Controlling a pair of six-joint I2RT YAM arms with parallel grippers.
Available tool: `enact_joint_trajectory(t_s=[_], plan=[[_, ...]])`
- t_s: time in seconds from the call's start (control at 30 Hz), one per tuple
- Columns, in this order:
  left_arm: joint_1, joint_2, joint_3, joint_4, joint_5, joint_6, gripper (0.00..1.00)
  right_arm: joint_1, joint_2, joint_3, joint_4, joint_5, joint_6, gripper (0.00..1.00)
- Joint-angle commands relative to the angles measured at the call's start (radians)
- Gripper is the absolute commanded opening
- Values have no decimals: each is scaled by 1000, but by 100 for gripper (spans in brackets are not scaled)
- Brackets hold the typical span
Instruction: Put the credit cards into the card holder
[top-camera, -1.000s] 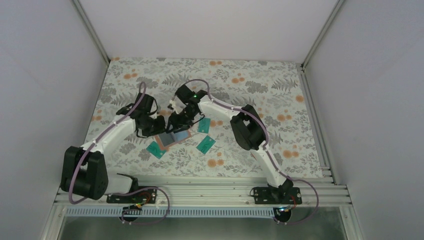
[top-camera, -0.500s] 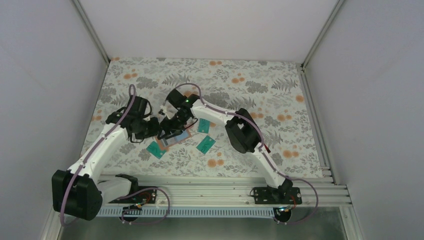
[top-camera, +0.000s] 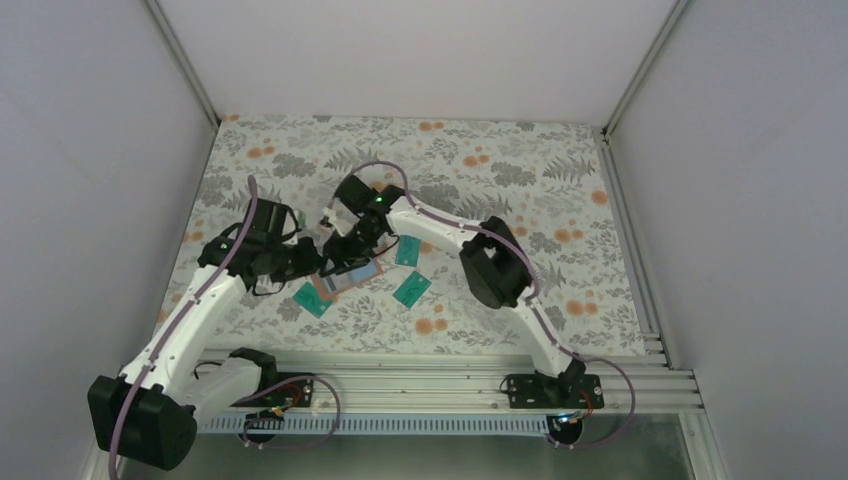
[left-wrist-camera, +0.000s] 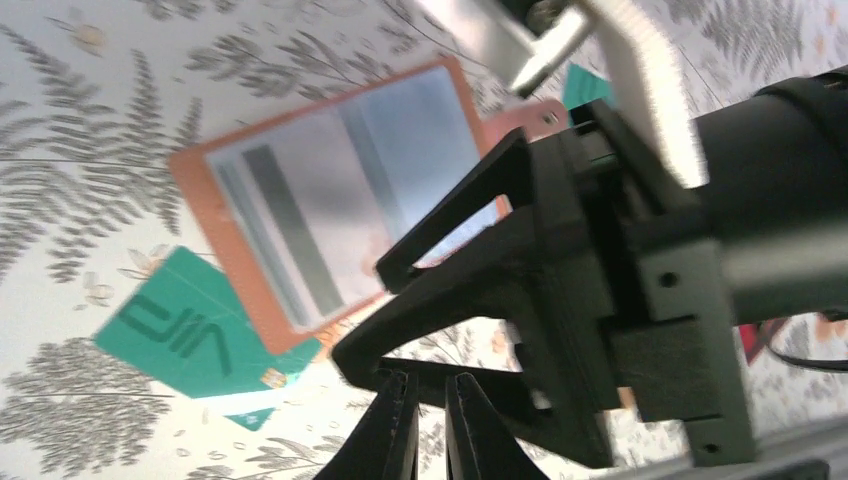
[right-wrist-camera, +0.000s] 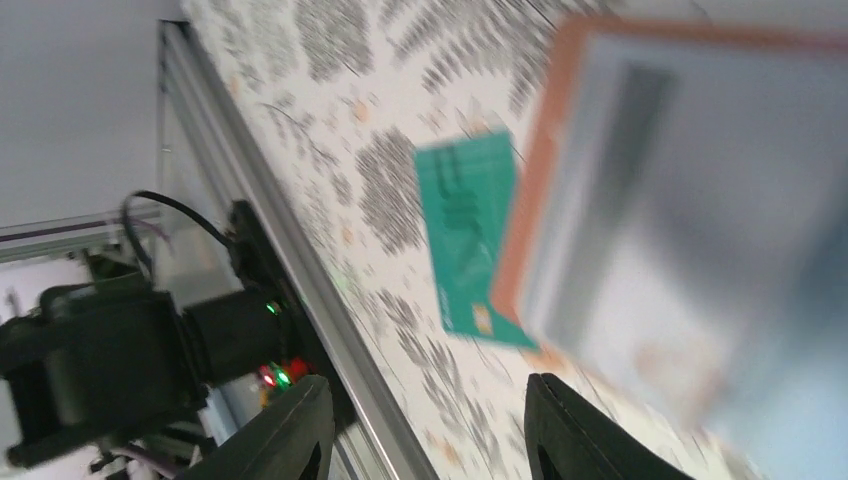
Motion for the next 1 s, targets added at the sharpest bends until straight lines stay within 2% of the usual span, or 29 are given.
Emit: enact_joint_trajectory(t_s=[0.0,0.13,0.23,0.47,0.57,0.97], plan=[[-56,0,-30,63,107,17,11,-48,-248,-200,-7,169,-38,49],[-168,49,-23,119,105,-4,14,-119,-428,-449,28,334,-10,48],[-240,101,-14,154,81,-32,15,-172,-505,-573,23,473,2,48],[-351,235,28,188,22,-80,16,-196,-433,-588,-41,690,8,41],[-379,259,42,179,-1,-87,16,-187,-394,-577,-46,713,26,37],[-407,236,1,183,-33,-108,16,-118,-294,-602,-9,651,18,32]])
